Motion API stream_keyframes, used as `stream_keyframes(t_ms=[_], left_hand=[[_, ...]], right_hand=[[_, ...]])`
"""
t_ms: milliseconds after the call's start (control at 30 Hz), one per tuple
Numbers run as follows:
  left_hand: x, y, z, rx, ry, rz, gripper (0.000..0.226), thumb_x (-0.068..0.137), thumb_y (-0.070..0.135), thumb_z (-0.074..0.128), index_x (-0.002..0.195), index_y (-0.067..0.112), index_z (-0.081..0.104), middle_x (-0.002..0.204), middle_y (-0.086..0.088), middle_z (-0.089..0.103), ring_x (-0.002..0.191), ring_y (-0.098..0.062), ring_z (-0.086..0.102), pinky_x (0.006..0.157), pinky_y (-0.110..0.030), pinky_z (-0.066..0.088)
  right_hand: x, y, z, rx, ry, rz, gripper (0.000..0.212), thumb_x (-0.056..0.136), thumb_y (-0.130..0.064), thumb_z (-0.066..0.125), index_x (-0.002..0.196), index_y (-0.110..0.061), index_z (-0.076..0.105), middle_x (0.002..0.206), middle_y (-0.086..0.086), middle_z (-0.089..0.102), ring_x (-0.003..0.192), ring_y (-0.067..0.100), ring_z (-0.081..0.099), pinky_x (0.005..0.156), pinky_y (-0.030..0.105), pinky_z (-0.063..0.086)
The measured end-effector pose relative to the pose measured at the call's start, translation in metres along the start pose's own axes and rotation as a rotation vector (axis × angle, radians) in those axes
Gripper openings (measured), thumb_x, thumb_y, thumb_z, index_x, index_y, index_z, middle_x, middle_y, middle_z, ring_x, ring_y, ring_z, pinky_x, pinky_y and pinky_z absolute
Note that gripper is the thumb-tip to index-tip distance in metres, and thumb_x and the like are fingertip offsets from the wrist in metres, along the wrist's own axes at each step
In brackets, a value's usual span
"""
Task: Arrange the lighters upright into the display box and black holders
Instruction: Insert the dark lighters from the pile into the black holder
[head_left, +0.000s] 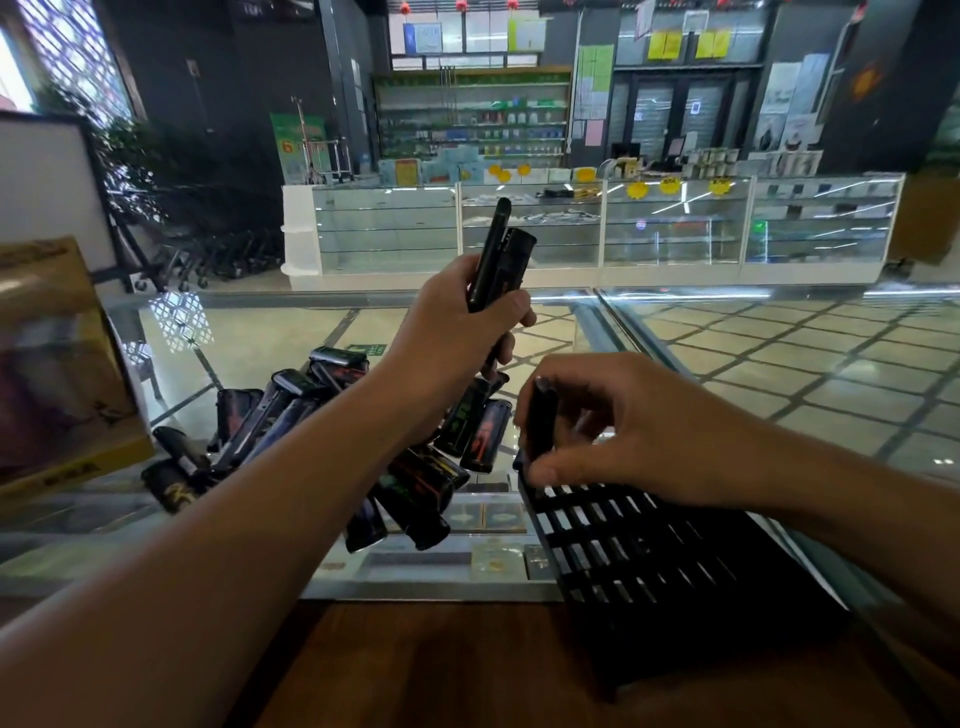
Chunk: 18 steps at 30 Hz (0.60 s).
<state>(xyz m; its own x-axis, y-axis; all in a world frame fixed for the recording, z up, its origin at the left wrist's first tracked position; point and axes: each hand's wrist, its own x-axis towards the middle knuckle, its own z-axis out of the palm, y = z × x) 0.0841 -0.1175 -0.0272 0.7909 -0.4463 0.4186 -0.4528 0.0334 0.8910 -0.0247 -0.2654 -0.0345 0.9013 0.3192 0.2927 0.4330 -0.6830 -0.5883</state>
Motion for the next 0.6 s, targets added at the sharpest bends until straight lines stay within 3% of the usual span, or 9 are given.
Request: stream_keyframes(t_ms=[167,367,600], left_hand=[[0.001,0.000,-0.001,0.053,0.026,0.004,0.013,0.097,0.011,0.058,0.105,0.022,0.058,0.078,0.003,0.068,0.057,-0.011,0.055,0.050,-0.022,0.044],[0.002,-0.004,-0.001,0.184,0.065,0.040,0.012,0.096,0.015,0.059,0.107,0.018,0.056,0.066,0.009,0.067,0.053,-0.008,0.055,0.048,-0.017,0.044],[0.002,-0.009,0.000,0.222,0.050,0.057,0.018,0.096,0.019,0.060,0.113,0.023,0.054,0.082,0.003,0.070,0.058,-0.008,0.057,0.055,-0.024,0.043]], right_hand=[[0.001,0.002,-0.001,-0.068,-0.039,-0.038,0.024,0.080,-0.037,0.079,0.087,-0.047,0.059,0.082,-0.018,0.066,0.077,0.010,0.065,0.072,0.037,0.057],[0.001,0.005,0.001,-0.169,0.024,-0.037,0.019,0.081,-0.042,0.077,0.090,-0.036,0.062,0.077,-0.017,0.064,0.076,0.004,0.064,0.070,0.029,0.053],[0.005,0.021,0.003,-0.217,0.133,0.026,0.028,0.081,-0.045,0.076,0.101,-0.028,0.065,0.082,-0.012,0.066,0.076,0.003,0.063,0.073,0.034,0.055]])
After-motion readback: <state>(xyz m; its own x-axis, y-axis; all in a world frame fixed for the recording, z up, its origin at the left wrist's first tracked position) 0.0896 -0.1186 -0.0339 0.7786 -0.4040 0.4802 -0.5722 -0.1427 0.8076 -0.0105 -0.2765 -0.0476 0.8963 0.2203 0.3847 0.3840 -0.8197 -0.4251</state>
